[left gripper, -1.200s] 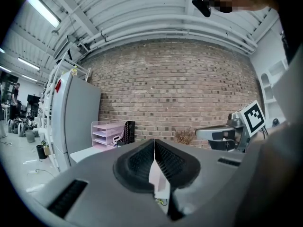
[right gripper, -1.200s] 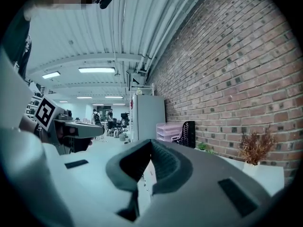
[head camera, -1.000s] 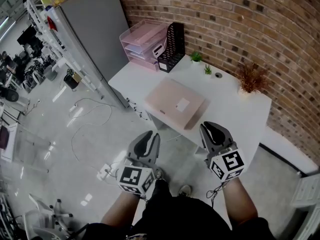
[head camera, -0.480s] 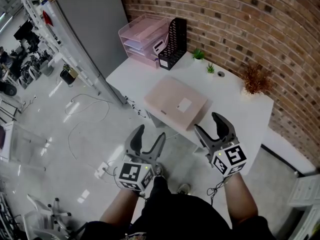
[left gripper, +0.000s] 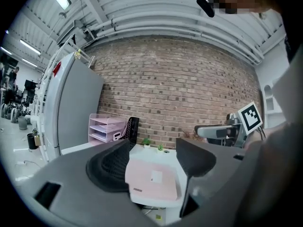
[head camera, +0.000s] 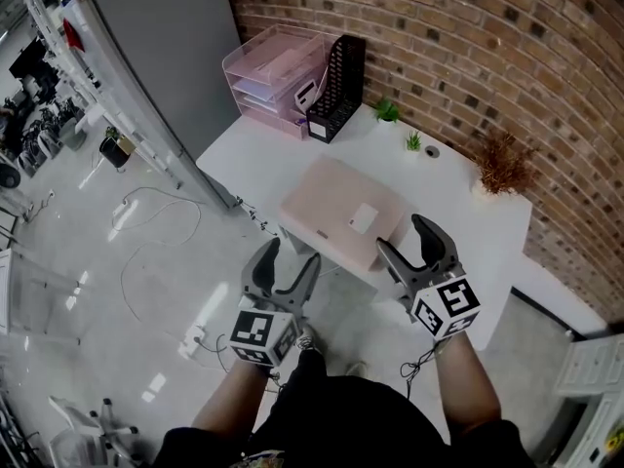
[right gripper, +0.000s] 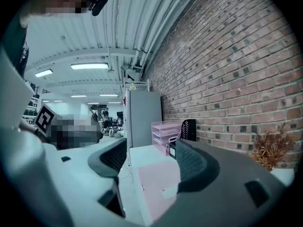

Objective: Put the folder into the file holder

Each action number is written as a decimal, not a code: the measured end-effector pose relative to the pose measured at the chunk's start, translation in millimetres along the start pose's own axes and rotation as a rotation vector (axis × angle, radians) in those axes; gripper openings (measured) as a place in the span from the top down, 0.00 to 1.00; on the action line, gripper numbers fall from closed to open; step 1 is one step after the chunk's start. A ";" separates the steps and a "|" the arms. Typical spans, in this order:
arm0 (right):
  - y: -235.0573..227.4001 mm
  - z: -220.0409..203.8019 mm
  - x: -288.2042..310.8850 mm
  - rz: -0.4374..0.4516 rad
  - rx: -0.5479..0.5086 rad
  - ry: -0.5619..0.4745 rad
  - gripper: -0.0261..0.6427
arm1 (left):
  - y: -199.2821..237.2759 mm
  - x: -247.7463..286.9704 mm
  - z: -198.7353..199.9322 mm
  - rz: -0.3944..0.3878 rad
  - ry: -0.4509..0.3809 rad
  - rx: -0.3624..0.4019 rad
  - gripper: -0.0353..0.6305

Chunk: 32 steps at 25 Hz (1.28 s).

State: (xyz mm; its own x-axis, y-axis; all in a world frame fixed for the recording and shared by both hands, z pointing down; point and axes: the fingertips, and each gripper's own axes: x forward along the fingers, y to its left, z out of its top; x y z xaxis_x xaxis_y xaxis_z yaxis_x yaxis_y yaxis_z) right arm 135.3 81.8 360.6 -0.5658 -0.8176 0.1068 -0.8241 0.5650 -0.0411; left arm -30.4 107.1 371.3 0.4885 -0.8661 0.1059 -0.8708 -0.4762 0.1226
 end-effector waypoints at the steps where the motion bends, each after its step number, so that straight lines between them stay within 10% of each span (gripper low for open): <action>1: -0.5 0.2 6.9 -0.003 0.000 0.005 0.46 | 5.8 3.8 0.1 -0.004 0.003 -0.004 0.50; 32: 27.6 -22.9 183.5 0.010 -0.010 0.161 0.38 | 165.1 48.4 -28.5 -0.062 0.075 -0.154 0.48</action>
State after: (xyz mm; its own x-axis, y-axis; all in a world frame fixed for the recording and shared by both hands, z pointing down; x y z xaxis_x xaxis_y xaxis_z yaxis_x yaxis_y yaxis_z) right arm 9.3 -50.1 401.8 -0.5616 -0.7841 0.2640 -0.8178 0.5745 -0.0333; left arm -148.9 -9.1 424.8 0.5490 -0.8191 0.1664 -0.8227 -0.4945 0.2804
